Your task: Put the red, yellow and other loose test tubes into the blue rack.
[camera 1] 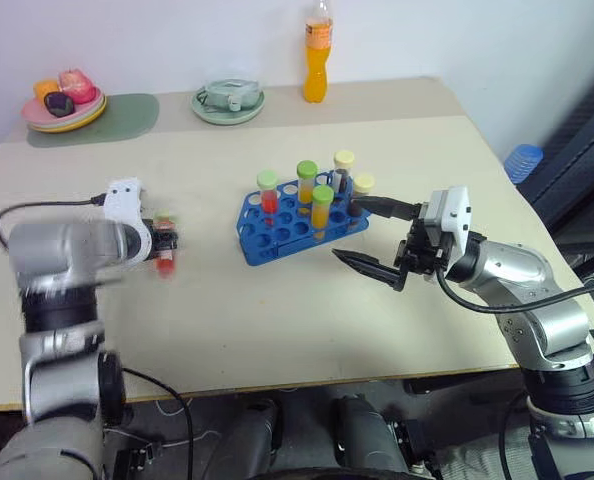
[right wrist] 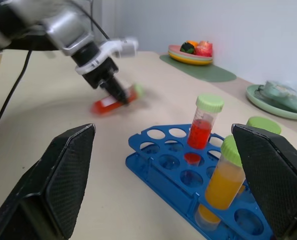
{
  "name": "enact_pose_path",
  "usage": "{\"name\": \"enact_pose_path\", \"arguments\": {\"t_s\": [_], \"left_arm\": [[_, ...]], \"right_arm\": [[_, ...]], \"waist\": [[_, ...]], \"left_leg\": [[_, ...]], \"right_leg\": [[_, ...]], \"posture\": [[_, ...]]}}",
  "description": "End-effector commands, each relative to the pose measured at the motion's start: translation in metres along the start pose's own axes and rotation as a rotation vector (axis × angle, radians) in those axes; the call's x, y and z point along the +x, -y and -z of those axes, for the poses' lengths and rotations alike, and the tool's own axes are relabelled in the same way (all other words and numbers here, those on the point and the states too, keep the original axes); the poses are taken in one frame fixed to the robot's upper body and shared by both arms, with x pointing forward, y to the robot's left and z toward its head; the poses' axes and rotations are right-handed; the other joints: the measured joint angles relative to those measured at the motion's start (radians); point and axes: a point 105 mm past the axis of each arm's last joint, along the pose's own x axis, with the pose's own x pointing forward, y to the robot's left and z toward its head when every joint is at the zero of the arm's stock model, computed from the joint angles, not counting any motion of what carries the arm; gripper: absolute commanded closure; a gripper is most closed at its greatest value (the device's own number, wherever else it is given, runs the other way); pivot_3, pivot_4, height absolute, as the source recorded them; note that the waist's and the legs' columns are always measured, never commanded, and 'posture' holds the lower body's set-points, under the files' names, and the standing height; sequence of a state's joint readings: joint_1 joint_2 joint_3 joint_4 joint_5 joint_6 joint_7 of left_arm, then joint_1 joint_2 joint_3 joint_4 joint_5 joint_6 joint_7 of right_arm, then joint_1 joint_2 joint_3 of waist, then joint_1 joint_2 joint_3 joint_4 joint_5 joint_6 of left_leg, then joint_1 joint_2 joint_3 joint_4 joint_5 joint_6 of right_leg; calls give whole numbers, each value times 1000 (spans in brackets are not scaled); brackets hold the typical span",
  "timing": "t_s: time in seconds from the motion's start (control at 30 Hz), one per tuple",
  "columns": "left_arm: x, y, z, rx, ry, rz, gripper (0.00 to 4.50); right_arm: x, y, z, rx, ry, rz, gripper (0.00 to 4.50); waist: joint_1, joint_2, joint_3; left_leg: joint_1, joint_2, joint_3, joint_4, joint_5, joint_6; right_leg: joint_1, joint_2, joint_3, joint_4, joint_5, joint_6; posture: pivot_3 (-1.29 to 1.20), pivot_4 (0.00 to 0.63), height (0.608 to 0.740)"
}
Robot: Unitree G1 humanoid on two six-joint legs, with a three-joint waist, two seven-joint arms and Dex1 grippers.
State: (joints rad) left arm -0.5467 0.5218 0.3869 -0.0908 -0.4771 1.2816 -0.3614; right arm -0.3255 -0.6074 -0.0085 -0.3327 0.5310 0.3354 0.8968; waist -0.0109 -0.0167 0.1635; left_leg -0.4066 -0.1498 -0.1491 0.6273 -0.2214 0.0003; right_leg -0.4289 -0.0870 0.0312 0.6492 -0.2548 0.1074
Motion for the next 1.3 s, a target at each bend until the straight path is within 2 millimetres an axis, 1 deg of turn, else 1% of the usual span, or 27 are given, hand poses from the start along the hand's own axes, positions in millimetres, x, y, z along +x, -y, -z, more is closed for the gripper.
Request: {"name": "enact_pose_path", "arguments": {"t_s": [0.03,0.07,0.13,0.17,0.23,0.33,0.43,0.53,0.67,0.73,0.83,0.9,1.03,1.13,1.3], "left_arm": [[-23,11,-21,86,160,71,3739],[-25,14,-19,106,170,90,3739],[-33,29,-21,168,241,182,3739],[-36,34,-22,191,268,207,3739],[-45,47,-35,296,443,248,3739],[-52,74,-41,363,610,388,3739],[-52,92,-37,418,683,502,3739],[-49,103,-30,461,710,589,3739],[-35,118,-20,551,730,672,3739],[-28,124,-16,581,735,684,3739],[-8,134,-1,641,736,703,3739],[4,136,5,662,746,678,3739],[25,140,11,653,782,628,3739],[35,147,14,625,799,621,3739],[44,157,17,577,812,635,3739]], "right_arm": [[-1,2,-8,-23,31,4,0],[-1,2,-8,-21,31,6,0],[-2,3,-8,-16,28,11,0],[-3,4,-7,-15,27,12,0],[-4,4,-6,-12,21,18,0],[-7,4,-4,-12,9,34,0],[-10,4,-3,-13,-1,51,0],[-14,3,-2,-12,-9,68,0],[-21,3,-1,-11,-27,103,0],[-23,3,-1,-7,-30,115,0],[-27,2,1,0,-44,137,0],[-29,2,1,7,-50,151,0],[-33,0,2,22,-71,166,0],[-37,-3,5,33,-98,173,0],[-47,-6,10,59,-137,192,0]], "waist": [[8,0,0],[10,0,0],[16,0,0],[19,0,0],[25,0,0],[29,0,0],[26,0,0],[23,0,0],[24,0,0],[25,0,0],[28,0,0],[27,0,0],[23,0,0],[25,0,0],[27,0,0]], "left_leg": [[0,0,0,1,0,0],[0,0,0,1,-1,2],[0,0,1,1,-3,5],[0,0,1,1,-4,7],[0,0,1,1,-4,7],[0,0,2,2,-5,7],[0,0,2,2,-5,8],[0,0,3,2,-5,8],[0,0,3,2,-5,9],[0,0,3,2,-6,9],[0,0,3,2,-6,10],[0,0,3,3,-6,10],[0,0,3,3,-6,10],[0,0,3,3,-6,10],[0,0,3,3,-6,11]], "right_leg": [[0,0,0,0,0,0],[0,0,0,0,0,0],[1,0,0,0,0,0],[1,0,0,-1,0,0],[1,0,0,-1,0,0],[2,-1,0,-2,0,0],[2,-1,0,-3,0,0],[2,-1,0,-3,0,0],[1,0,0,-2,0,0],[2,-1,0,-3,0,0],[2,-1,0,-3,0,0],[2,-1,0,-3,0,0],[2,-1,0,-3,0,0],[2,-1,0,-3,0,0],[2,-1,0,-3,1,0]], "posture": [[0,150,740],[0,150,740],[0,150,740],[0,150,740],[0,150,740],[0,150,740],[0,150,740],[0,150,740],[0,150,740],[0,150,740],[0,150,740],[0,150,740],[0,150,740],[0,150,740],[0,150,740]]}}
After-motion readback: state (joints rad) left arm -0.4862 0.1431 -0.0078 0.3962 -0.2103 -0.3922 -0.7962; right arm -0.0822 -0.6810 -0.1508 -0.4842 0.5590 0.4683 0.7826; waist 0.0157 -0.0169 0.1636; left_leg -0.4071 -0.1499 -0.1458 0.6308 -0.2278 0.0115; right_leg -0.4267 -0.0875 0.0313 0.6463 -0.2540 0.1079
